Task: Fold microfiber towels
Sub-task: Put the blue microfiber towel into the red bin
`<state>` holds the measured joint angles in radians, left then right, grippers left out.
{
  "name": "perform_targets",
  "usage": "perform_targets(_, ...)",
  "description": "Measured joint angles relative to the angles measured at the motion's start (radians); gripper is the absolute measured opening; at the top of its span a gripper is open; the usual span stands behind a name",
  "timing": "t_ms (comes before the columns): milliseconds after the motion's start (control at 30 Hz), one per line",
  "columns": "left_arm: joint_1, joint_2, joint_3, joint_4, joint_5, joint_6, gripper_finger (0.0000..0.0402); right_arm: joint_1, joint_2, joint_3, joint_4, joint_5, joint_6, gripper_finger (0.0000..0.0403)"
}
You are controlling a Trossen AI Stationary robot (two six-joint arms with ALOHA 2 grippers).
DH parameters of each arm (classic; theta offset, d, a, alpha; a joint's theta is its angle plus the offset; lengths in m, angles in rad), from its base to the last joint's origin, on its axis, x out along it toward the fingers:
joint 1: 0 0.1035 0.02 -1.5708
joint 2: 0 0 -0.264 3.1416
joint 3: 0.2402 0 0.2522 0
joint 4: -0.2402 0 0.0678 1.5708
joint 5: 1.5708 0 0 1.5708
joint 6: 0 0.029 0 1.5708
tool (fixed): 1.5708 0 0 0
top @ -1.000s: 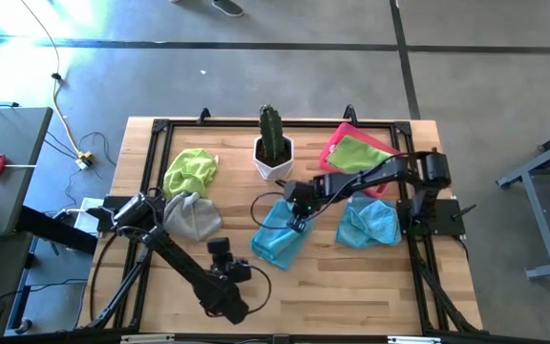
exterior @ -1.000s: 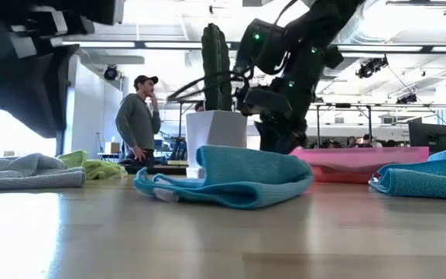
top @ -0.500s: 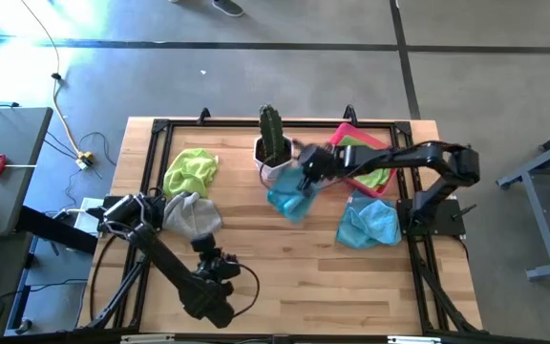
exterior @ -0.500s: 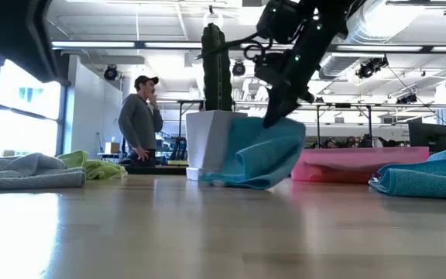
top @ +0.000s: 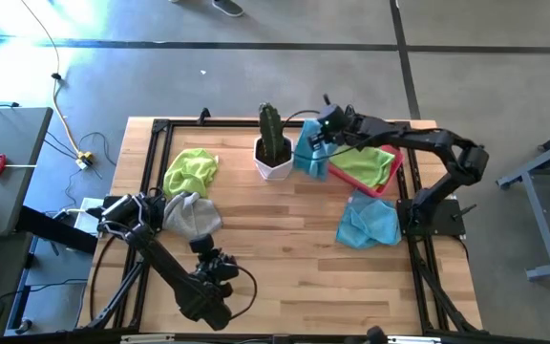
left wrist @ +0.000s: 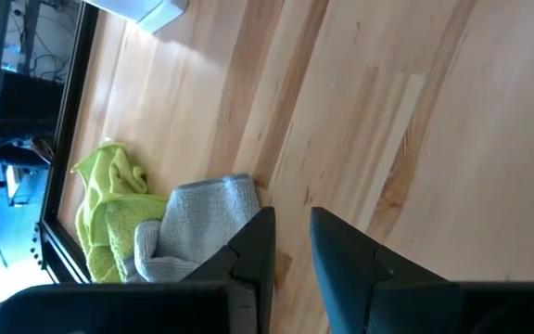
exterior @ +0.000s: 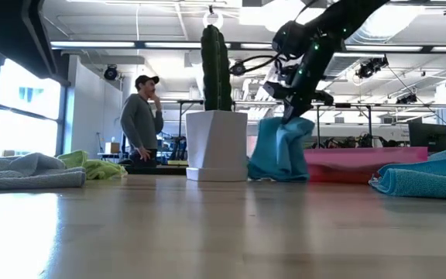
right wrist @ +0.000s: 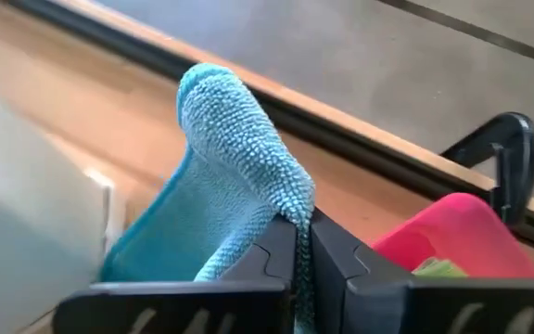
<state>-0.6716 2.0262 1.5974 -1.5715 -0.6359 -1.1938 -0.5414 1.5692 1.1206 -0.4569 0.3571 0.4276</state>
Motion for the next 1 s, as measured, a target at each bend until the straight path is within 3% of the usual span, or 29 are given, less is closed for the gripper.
perform_targets(300, -0.002, 0.0, 0.0, 0.0, -0.008, 0.03, 0.0062, -0.124, -0.002, 0.0, -0.161, 0.007, 0.168, 0.0)
perform_targets(567, -0.026, 0.0, -0.001, 0.0, -0.046, 0.061, 0.0062, -0.132, -0.046, 0.0, -0.37, 0.086, 0.266, 0.0)
perform_targets(767, -0.043, 0.0, -0.001, 0.0, -0.069, 0.072, 0.0062, -0.077, -0.132, 0.001, -0.575, 0.217, 0.449, 0.0)
perform_targets(1000, -0.057, 0.0, -0.001, 0.0, -0.112, 0.09, 0.0062, 0.006, -0.143, -0.009, -0.738, 0.233, 0.612, 0.0)
